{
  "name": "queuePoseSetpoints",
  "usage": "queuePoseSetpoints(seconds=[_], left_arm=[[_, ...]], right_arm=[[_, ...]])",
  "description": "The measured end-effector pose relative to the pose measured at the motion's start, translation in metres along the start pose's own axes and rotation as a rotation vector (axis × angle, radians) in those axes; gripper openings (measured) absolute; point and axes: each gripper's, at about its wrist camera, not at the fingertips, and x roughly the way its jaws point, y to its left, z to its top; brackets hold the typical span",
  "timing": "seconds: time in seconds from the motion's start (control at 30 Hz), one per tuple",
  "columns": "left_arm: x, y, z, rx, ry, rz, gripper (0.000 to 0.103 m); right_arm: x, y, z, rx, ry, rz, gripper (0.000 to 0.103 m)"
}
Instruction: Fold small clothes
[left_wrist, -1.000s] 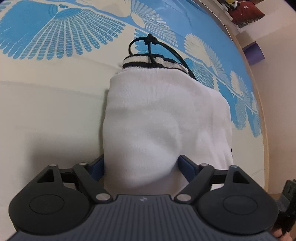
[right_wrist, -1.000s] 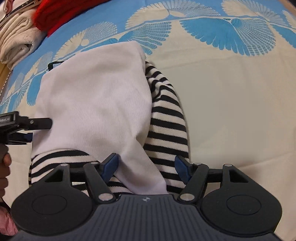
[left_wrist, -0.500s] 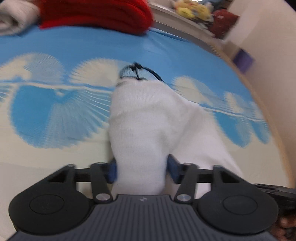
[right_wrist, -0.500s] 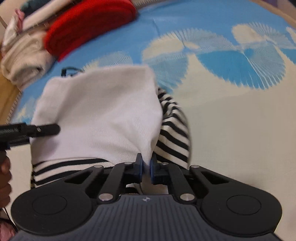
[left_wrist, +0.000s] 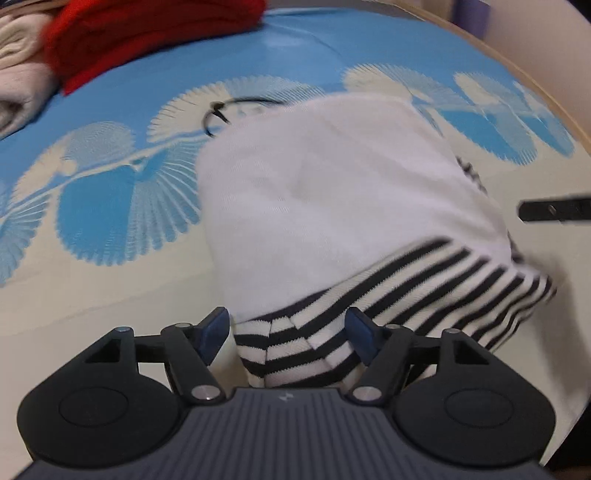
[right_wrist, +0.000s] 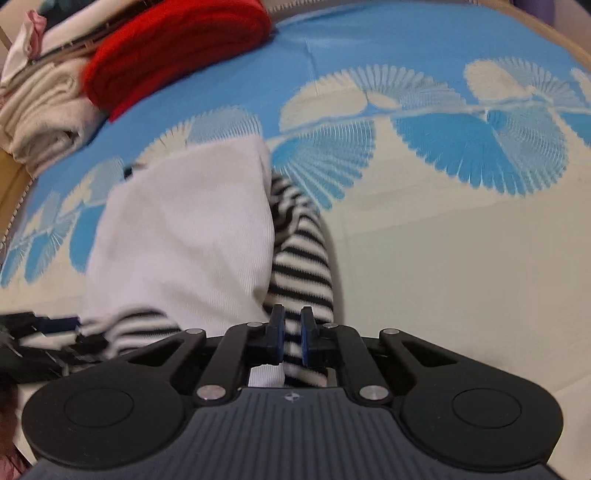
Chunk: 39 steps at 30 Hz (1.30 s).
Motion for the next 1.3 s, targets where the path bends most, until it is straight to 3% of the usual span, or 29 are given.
queuePoseSetpoints(seconds=[0.07,0.2,0.33,0.43,0.57,0.67,0.77,1.0,1.17,1.3], left_arm=[[-0.031,0.002,0.003,-0.081,-0.071,0.052,0.076],[-0.107,0.000,-0.006,-0.207,-0.203,0.099,0.084],[-0.190,-0.028,-0.044,-0.241,-0.383,0.142,0.089],[-0.230,-0.058,-0.078,-0.258,-0.448,0.145,0.094],[-0.240,-0.085,-0.121,-0.309,-0.391,0.038,0.094],[-0.230,-0.105,-0.140,-0.310,-0.311,0.117,0.094],[-0.222,-0.108,-0.145,-0.315,-0.267,0.104,0.094],[-0.202,-0.100,-0.134,-0.323,-0.224,0.193,0.094],[-0.192,-0.097,-0.134,-0.350,-0.188,0.166,0.094],[-0.192,-0.100,-0.133,-0.342,-0.206,0.168,0.094]], right_arm=[[-0.014,0.003,0.002,-0.028,-0.048,0.012,0.018],[-0.070,0.017,-0.007,-0.100,-0.171,0.029,0.055],[-0.131,0.023,-0.032,-0.161,-0.308,0.041,0.070],[-0.170,0.021,-0.067,-0.163,-0.356,0.033,0.082],[-0.207,0.020,-0.106,-0.133,-0.396,0.030,0.091],[-0.220,0.018,-0.128,-0.107,-0.399,0.022,0.092],[-0.224,0.020,-0.146,-0.118,-0.367,0.009,0.093],[-0.204,0.027,-0.140,-0.179,-0.306,-0.016,0.093],[-0.197,0.026,-0.136,-0.142,-0.268,0.007,0.093],[-0.197,0.030,-0.136,-0.152,-0.266,0.024,0.093]])
